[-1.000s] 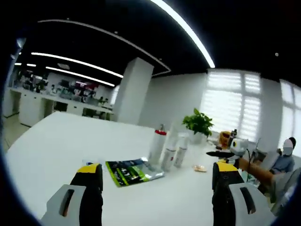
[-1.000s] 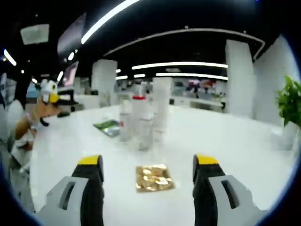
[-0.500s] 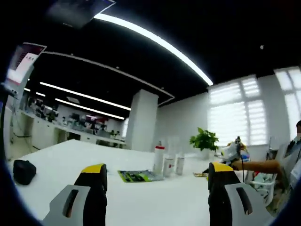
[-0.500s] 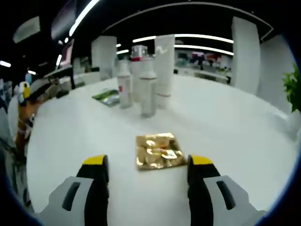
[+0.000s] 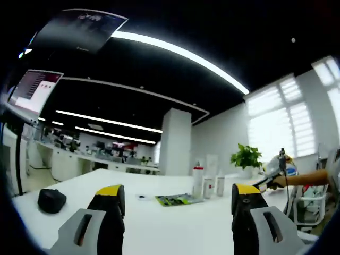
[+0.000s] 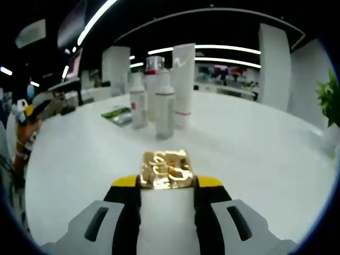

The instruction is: Arrange the skincare products in the storage area until every visible bottle or jar stands upright without overlapping.

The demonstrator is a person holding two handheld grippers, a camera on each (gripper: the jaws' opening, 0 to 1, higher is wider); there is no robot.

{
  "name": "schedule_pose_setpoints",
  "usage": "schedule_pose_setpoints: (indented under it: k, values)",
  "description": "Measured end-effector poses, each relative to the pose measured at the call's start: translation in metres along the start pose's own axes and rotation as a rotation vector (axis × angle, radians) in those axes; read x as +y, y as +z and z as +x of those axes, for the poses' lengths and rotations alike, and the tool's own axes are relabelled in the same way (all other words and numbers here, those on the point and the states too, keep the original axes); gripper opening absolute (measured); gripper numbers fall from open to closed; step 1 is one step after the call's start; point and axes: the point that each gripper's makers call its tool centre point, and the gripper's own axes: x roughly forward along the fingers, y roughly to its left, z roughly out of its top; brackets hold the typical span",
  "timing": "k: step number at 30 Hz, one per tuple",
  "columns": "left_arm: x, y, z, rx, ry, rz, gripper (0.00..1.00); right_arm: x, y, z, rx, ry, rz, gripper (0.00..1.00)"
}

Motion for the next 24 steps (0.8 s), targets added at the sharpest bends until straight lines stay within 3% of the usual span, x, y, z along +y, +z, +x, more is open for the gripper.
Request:
schedule_pose_setpoints:
  k: [3, 5, 6, 7, 16, 19, 24]
  values:
    - [-0.004, 0.000, 0.001, -0.002, -0.019, -0.023, 0.84, 0.000, 0.000, -0.001, -0.006, 0.006, -0.005, 0.36]
    - [-0.007, 0.001, 0.002, -0.003, -0.023, -0.022, 0.84, 0.002, 0.001, -0.002, -0.004, 0.020, -0.011, 0.02]
    - [-0.009, 0.001, 0.003, -0.004, -0.024, -0.016, 0.84, 0.005, 0.004, 0.000, -0.027, 0.021, 0.018, 0.04]
    - [-0.009, 0.001, 0.003, -0.004, -0.025, -0.012, 0.84, 0.000, 0.006, 0.005, -0.043, 0.011, -0.029, 0.04]
    - [-0.022, -0.003, 0.009, 0.009, -0.044, -0.012, 0.83, 0.000, 0.006, 0.001, -0.015, 0.017, 0.016, 0.01]
    - [-0.024, -0.004, 0.010, 0.011, -0.050, -0.013, 0.83, -0.004, 0.022, -0.006, -0.063, -0.034, 0.009, 0.00]
    - [-0.032, -0.009, 0.014, 0.029, -0.062, -0.009, 0.83, -0.001, 0.045, -0.017, -0.126, -0.012, 0.060, 0.00]
